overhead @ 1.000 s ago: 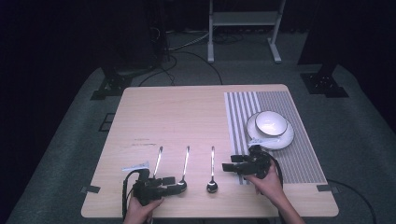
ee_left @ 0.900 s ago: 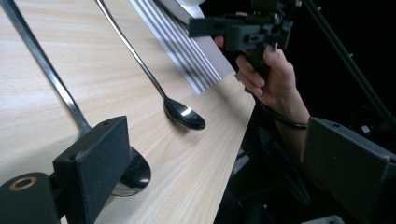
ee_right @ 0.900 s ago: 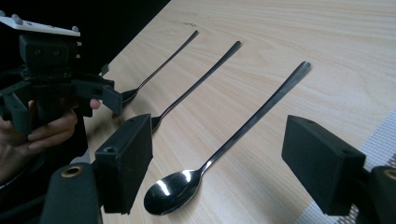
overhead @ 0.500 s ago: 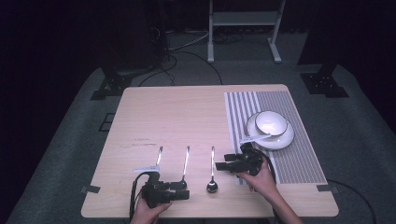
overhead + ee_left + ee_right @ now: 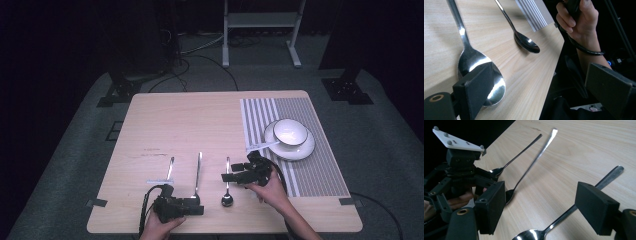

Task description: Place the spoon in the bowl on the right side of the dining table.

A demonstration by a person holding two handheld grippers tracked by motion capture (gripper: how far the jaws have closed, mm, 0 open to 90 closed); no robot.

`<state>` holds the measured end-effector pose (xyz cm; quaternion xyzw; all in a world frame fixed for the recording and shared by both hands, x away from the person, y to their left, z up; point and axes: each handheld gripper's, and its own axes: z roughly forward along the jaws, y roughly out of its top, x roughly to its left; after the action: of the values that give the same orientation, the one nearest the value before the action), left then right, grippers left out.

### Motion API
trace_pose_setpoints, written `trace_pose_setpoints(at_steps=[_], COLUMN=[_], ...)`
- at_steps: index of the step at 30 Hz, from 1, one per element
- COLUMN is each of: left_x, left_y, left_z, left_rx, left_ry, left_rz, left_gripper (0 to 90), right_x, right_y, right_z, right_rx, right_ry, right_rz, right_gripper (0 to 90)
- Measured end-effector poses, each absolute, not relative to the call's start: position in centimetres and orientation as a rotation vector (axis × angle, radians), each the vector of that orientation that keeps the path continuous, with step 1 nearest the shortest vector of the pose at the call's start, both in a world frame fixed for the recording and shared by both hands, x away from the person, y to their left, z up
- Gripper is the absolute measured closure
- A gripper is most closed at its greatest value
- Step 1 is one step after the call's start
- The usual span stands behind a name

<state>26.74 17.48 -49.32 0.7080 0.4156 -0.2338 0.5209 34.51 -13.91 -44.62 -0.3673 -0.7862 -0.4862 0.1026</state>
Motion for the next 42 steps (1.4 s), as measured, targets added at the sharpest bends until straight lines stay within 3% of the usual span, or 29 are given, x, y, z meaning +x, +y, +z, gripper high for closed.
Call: trace_pose_setpoints(at_steps=[34, 42], left_x=[26.8, 26.8], left_y=[17.6, 17.6], left_z=[-49.4, -49.4], left_rx=[1.688, 1.687], left_ry=[1.001, 1.001], left_rz=[-0.576, -0.578], left_gripper=[7.2, 7.2], right_x=[37.0, 38.0], right_y=[-9.7, -9.0], right_z=[-45.5, -45.8], right_rx=[-1.045, -1.087], right_ry=[-2.288, -2.216], right_rz=[-1.388, -1.387], right_gripper=[28.2, 42.6])
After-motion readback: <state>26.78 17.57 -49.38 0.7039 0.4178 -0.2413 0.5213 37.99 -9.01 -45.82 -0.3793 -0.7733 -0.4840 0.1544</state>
